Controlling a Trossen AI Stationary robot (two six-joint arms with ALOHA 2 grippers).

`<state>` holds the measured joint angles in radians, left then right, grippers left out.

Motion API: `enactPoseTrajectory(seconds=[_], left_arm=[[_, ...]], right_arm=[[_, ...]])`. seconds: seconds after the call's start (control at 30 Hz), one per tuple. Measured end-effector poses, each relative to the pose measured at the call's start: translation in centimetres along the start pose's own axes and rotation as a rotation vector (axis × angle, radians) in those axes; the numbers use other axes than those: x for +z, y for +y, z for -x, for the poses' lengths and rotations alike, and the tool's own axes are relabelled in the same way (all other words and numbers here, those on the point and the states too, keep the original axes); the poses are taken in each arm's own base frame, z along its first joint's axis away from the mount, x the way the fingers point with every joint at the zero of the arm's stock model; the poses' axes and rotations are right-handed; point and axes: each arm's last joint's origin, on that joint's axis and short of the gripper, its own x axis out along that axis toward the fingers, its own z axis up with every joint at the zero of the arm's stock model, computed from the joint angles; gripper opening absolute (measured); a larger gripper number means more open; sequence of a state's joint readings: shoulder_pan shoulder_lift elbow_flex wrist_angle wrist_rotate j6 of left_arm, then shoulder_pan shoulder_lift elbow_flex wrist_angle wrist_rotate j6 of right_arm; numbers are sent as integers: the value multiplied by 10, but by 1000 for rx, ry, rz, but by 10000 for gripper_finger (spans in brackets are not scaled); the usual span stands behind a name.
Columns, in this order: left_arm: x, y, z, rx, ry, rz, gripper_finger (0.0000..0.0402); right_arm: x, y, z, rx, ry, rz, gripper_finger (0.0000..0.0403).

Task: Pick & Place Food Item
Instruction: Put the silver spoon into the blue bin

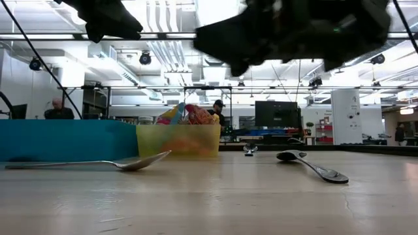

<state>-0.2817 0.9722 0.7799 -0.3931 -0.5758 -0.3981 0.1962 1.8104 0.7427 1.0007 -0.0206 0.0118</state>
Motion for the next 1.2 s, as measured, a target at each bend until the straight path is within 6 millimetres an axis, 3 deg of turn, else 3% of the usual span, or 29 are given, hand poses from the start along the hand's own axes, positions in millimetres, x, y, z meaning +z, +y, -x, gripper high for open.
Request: enactPoseTrajectory(seconds=[0.17, 0.37, 0.67, 0.9, 1.2], left_arm=[[0, 0, 0, 1, 2, -2, 146], [0, 0, 0, 1, 2, -2, 146], [0, 0, 0, 1, 2, -1, 146], [0, 0, 0, 0, 2, -1, 146], [0, 0, 0, 0, 0, 0, 146]], right_arm=[[9, -2, 42, -99, -69, 10, 147], [22, 0, 89, -100, -133, 8, 147], [24, 1, 143, -95, -218, -41, 147], [21, 0, 163, -136, -255, -80, 147], [22, -1, 162, -141, -257, -79, 147]])
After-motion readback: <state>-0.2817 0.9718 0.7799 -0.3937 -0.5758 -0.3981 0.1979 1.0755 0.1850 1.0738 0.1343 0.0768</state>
